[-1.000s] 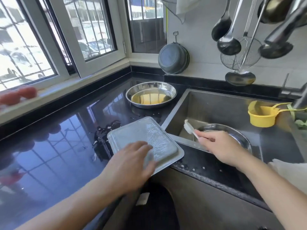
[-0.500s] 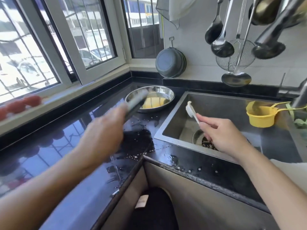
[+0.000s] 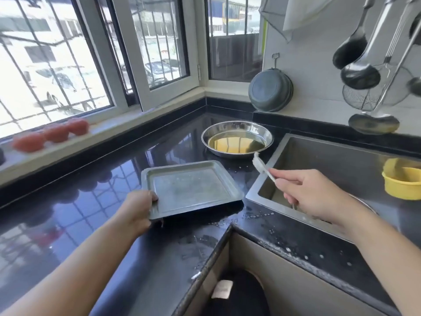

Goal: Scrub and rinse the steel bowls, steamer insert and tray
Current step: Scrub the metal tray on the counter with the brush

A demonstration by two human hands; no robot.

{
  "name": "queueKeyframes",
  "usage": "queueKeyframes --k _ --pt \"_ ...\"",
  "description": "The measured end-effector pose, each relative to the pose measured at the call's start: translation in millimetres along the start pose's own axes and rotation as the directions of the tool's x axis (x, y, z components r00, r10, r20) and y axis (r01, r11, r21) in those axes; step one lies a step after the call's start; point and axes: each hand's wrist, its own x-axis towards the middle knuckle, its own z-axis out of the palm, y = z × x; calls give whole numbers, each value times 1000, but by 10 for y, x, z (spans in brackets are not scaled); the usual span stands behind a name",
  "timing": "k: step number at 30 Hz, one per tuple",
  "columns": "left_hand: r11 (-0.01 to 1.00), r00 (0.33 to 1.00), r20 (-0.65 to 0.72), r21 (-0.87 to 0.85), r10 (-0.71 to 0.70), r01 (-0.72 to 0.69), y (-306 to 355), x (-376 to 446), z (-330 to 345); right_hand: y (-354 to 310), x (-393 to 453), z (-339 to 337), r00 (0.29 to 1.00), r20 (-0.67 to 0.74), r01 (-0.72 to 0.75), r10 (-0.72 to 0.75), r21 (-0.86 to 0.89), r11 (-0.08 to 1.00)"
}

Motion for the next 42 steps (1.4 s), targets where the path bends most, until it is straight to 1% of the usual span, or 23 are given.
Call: queueKeyframes --k 2,4,6,8,11,12,13,14,15,17,19,23,24,25,27,28,29,31,35,37,40,41,42 --pt "995 996 89 101 9 -19 -10 48 39 -42 60 87 997 75 11 -6 -66 998" --pt "949 987 150 298 59 -102 60 92 33 -61 116 169 989 146 22 -2 -134 991" --pt "851 975 176 483 139 -208 129 179 -25 -62 184 252 978 209 45 -1 -205 978" --pt "730 955 191 616 227 -297 176 291 -114 -76 250 330 965 264 70 -1 -250 966" --pt "510 888 182 762 423 -399 146 473 -240 -149 361 448 953 302 102 -5 -305 947" --pt "479 856 171 767 488 -426 107 545 -277 -182 413 515 950 311 118 -14 -318 941" --pt "475 825 166 749 540 -461 63 596 -300 -222 454 586 947 319 136 -26 -327 935" --pt "481 802 165 724 575 -494 10 642 -311 -263 489 665 943 329 157 -39 -341 927" --pt "481 792 167 715 587 -507 -41 688 -331 -317 538 773 935 350 187 -53 -361 914" --pt "469 798 192 722 571 -509 -100 738 -346 -432 624 1012 909 410 254 -79 -393 884" --pt "496 816 217 701 535 -512 -88 724 -342 -537 713 1238 872 474 343 -120 -418 841" --pt "548 844 247 667 476 -504 -60 765 -398 -682 953 1585 827 515 505 -226 -505 699" --pt "537 847 268 675 460 -506 -64 764 -408 -686 1004 1637 812 528 538 -249 -511 670" --pt "503 845 297 698 445 -510 -67 752 -413 -699 1059 1689 798 548 561 -251 -524 641" --pt "394 834 355 757 422 -522 -83 723 -399 -732 1174 1762 785 582 581 -212 -575 576" --pt "338 823 374 779 427 -529 -95 710 -385 -756 1238 1789 790 582 576 -192 -600 555" --pt "297 811 386 790 440 -536 -108 700 -369 -785 1311 1809 801 572 564 -177 -621 545" --pt "260 794 399 794 459 -550 -131 697 -351 -830 1509 1848 829 532 533 -171 -661 528" --pt "272 783 407 777 471 -567 -146 719 -341 -834 1912 1888 879 444 463 -176 -702 541" --pt "271 777 406 774 481 -573 -153 724 -339 -844 1929 1874 865 469 482 -176 -684 548" --pt "258 773 416 775 480 -577 -160 741 -338 -909 1670 1761 798 584 548 -149 -600 583" --pt "255 769 420 772 482 -581 -157 746 -332 -920 1594 1733 776 616 567 -137 -585 580" --pt "254 767 421 771 484 -584 -156 743 -331 -940 1563 1723 770 626 571 -124 -588 573"
